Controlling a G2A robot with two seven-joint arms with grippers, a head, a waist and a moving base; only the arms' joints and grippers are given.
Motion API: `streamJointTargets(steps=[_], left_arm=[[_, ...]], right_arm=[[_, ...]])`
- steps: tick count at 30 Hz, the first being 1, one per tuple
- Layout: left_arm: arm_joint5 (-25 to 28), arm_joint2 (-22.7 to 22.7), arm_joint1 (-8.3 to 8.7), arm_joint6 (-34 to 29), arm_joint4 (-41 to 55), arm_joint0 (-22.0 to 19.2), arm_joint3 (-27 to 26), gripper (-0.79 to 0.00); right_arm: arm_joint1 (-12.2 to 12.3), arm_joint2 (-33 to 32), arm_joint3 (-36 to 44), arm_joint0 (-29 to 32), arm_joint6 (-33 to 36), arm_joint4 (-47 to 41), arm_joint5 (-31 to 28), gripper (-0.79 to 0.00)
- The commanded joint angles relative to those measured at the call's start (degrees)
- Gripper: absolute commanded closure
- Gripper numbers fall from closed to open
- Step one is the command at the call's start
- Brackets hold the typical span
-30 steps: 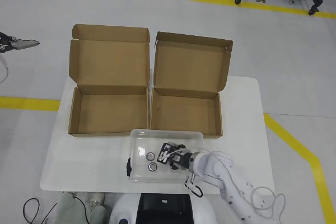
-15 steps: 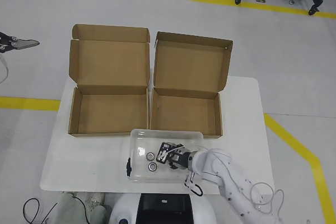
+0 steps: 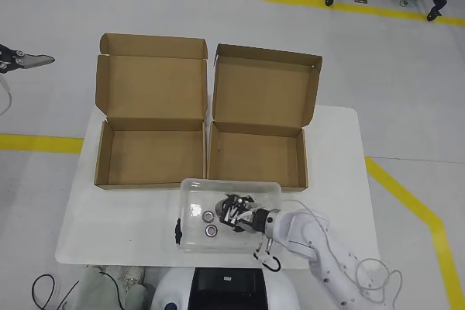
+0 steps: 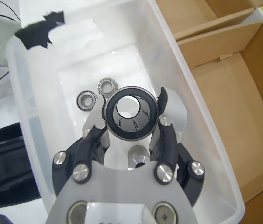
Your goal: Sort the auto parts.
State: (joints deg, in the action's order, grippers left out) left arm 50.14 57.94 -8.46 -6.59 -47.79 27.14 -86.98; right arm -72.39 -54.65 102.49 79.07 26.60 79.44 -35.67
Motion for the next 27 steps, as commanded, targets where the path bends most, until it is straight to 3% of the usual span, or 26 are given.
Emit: streamJointTargets(steps=[1,8,15,27], left_arm=[[0.00,0.00,0.00,0.00,0.00,0.00,0.00,-0.785],[0.00,0.00,0.00,0.00,0.00,0.00,0.00,-0.785],[0.00,0.00,0.00,0.00,0.00,0.00,0.00,-0.785],[0.00,0.00,0.00,0.00,0.00,0.00,0.00,-0.785]], right_arm=[[0.07,-0.13,0.46,0.33,-2.23,-0.47,0.00,0.000],[0.14,-0.18,1.22,0.89,-10.59,-2.37,0.82,0.000],[0.04,-0.81,0.16,-0.92,-19.87,-7.65,-2.16,0.000],[-0.97,0.10,0.86,-5.97,-27.87,-14.25,-1.15,0.000]])
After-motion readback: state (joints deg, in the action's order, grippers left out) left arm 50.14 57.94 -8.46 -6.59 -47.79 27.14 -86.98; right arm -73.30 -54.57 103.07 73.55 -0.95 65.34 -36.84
